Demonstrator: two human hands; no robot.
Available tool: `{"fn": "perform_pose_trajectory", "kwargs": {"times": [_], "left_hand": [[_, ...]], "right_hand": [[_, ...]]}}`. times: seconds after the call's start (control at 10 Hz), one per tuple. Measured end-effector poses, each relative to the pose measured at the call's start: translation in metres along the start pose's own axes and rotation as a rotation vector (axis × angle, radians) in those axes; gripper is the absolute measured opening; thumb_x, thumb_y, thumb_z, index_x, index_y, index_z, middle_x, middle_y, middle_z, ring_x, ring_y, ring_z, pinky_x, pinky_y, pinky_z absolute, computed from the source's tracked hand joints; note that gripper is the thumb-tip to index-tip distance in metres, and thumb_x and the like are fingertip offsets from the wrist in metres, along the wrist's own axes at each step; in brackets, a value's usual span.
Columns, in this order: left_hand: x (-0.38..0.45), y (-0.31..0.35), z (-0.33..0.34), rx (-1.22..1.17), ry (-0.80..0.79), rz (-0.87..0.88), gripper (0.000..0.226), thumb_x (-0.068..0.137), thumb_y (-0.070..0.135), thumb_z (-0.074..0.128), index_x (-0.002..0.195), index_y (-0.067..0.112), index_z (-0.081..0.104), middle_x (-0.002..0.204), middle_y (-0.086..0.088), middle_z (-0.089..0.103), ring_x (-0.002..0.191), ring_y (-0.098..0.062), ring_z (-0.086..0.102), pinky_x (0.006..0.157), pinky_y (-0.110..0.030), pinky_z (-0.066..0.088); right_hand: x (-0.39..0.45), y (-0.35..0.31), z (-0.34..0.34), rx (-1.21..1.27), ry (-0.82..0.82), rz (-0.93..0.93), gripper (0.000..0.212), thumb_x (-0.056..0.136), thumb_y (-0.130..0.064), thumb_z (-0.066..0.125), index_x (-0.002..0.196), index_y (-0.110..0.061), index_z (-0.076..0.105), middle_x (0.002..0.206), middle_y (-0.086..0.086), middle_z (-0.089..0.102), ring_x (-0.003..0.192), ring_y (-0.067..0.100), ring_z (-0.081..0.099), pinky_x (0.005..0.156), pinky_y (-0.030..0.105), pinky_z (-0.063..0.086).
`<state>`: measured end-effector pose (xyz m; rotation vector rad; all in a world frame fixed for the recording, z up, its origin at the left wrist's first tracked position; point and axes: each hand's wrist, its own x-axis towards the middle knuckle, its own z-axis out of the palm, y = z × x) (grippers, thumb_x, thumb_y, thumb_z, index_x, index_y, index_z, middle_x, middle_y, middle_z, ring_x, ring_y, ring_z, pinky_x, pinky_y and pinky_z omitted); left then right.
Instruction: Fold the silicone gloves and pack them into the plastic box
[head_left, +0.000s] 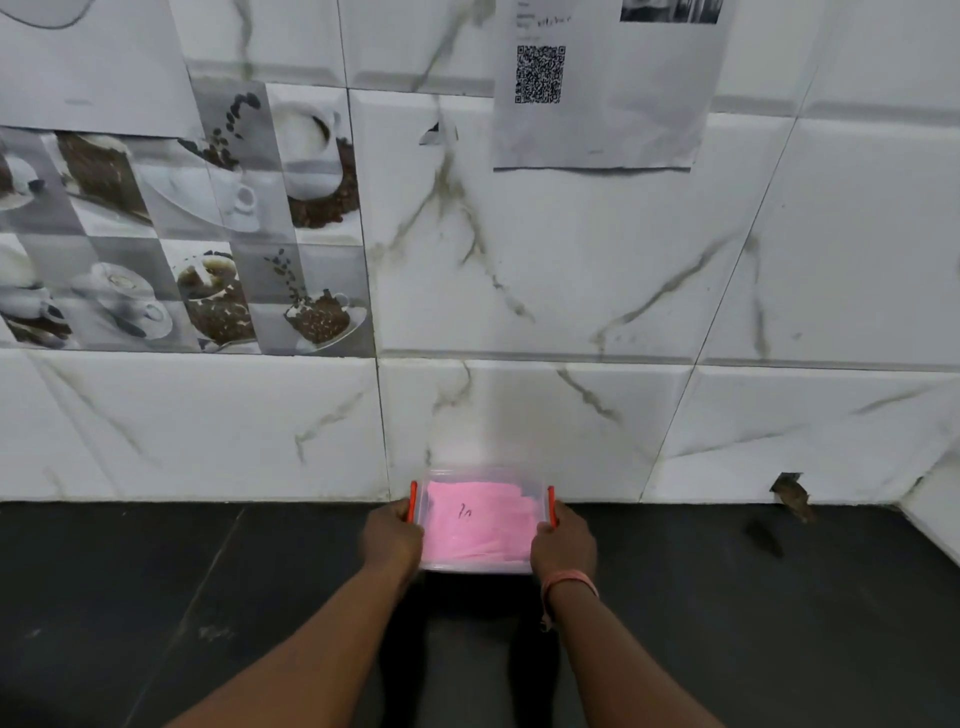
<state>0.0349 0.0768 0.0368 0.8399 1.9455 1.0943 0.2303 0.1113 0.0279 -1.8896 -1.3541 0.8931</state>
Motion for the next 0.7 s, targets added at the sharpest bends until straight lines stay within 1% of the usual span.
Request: {"fn": "perform_pose_trajectory", "kwargs": {"times": [0.1,0.2,0.3,0.4,0.5,0.6,0.7], "left_hand": [[0.018,-0.005,0.007,0.136,0.033,0.052,0.035,0.092,0.003,0.061,0.122,0.015,0.075,0.111,-0.012,0.077,0.098,-0.027,0.070,0.084,-0.028,0.051],[0.027,-0.012,0.017,0.215,0.099,0.118,0.040,0.093,0.006,0.057,0.127,0.021,0.072,0.114,-0.014,0.076,0.105,-0.035,0.070,0.084,-0.030,0.051],[0.033,-0.020,0.027,0.258,0.142,0.106,0.044,0.092,0.002,0.052,0.127,0.019,0.071,0.110,-0.017,0.075,0.101,-0.038,0.069,0.078,-0.030,0.049],[0.035,-0.022,0.029,0.288,0.139,0.109,0.041,0.088,0.000,0.052,0.120,0.014,0.073,0.104,-0.017,0.074,0.095,-0.038,0.069,0.073,-0.026,0.043],[0.034,-0.018,0.027,0.319,0.119,0.117,0.037,0.086,-0.001,0.051,0.114,0.008,0.073,0.105,-0.019,0.074,0.097,-0.038,0.069,0.073,-0.024,0.040],[0.031,-0.010,0.020,0.410,0.067,0.120,0.034,0.093,0.005,0.050,0.122,0.006,0.068,0.118,-0.021,0.070,0.109,-0.038,0.066,0.080,-0.029,0.045],[0.022,-0.002,0.010,0.619,0.013,0.174,0.037,0.101,0.018,0.045,0.136,0.012,0.055,0.130,-0.016,0.064,0.120,-0.034,0.062,0.096,-0.037,0.050]], "right_hand": [[0.017,0.007,0.016,-0.035,0.001,-0.009,0.054,0.098,-0.007,0.049,0.147,-0.028,0.050,0.136,0.012,0.063,0.119,0.033,0.061,0.097,0.031,0.047],[0.026,0.013,0.028,-0.059,0.051,-0.034,0.052,0.101,-0.014,0.047,0.148,-0.035,0.046,0.133,0.012,0.064,0.116,0.034,0.062,0.096,0.033,0.048],[0.036,0.018,0.038,-0.079,0.092,-0.048,0.050,0.102,-0.018,0.047,0.148,-0.038,0.046,0.130,0.011,0.066,0.113,0.033,0.063,0.094,0.033,0.048],[0.036,0.023,0.044,-0.056,0.121,-0.079,0.051,0.102,-0.017,0.046,0.149,-0.038,0.044,0.132,0.009,0.066,0.114,0.031,0.064,0.095,0.033,0.048],[0.033,0.021,0.044,-0.062,0.123,-0.084,0.050,0.103,-0.014,0.044,0.150,-0.029,0.044,0.137,0.011,0.062,0.120,0.031,0.061,0.099,0.032,0.046],[0.028,0.011,0.032,-0.148,0.014,-0.080,0.054,0.104,-0.011,0.038,0.156,-0.022,0.031,0.143,0.014,0.056,0.126,0.030,0.057,0.104,0.030,0.043],[0.020,-0.003,0.020,-0.329,-0.085,-0.048,0.060,0.106,-0.021,0.037,0.160,-0.018,0.012,0.155,0.016,0.040,0.138,0.033,0.044,0.111,0.039,0.039]]}}
